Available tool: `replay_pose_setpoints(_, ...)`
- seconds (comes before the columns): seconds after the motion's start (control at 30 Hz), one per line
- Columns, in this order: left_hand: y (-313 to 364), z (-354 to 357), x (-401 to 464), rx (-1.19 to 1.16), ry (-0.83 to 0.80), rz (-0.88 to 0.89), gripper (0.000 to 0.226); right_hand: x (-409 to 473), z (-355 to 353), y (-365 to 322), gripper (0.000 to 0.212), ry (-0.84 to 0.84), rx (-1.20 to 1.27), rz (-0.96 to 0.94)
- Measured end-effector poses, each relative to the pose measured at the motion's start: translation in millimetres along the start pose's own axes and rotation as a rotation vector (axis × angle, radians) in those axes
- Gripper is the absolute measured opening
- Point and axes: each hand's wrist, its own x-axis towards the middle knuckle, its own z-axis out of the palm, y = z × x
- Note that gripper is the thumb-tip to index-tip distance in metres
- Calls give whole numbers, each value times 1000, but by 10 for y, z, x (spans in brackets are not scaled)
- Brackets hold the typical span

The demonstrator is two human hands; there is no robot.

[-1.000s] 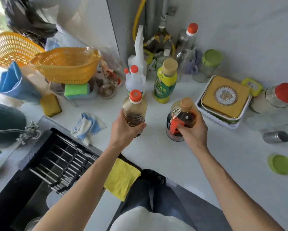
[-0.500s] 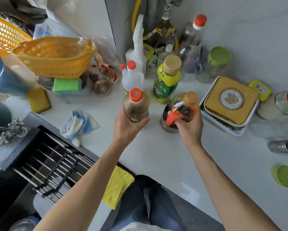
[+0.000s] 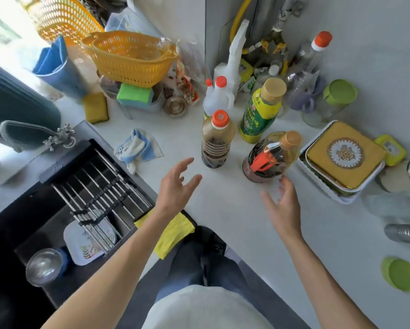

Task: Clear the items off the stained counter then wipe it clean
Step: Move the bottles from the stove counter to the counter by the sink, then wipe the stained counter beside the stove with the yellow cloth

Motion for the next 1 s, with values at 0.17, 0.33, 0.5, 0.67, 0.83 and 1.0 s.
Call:
replay_pose_setpoints(0.17, -399, -324, -891, 33, 104, -161, 26, -693, 228, 318, 40, -280, -135, -6)
replay_pose_setpoints(0.33, -821, -463, -1696, 35, 215, -292, 25, -1103, 599, 261, 33, -542, -295, -189)
replay_pose_setpoints(0.5, -1224, -533, -2123, 188, 283, -351, 34, -1206, 1146, -127, 43, -668, -420, -472)
replay_pose_setpoints(0.67, -1492, -491, -2172, 353, 183, -335, 56, -1241, 1856, -343, 75, -667, -632, -656)
replay_pose_setpoints(0.83, -1657, -396, -1970, 567, 95, -199, 67, -1255, 2333, -260, 101, -585, -859, -677)
replay_pose_setpoints(1.0, -1827, -204, -1838, 674, 99, -121, 66, -1264, 2508, -17, 102, -452, -914, -711)
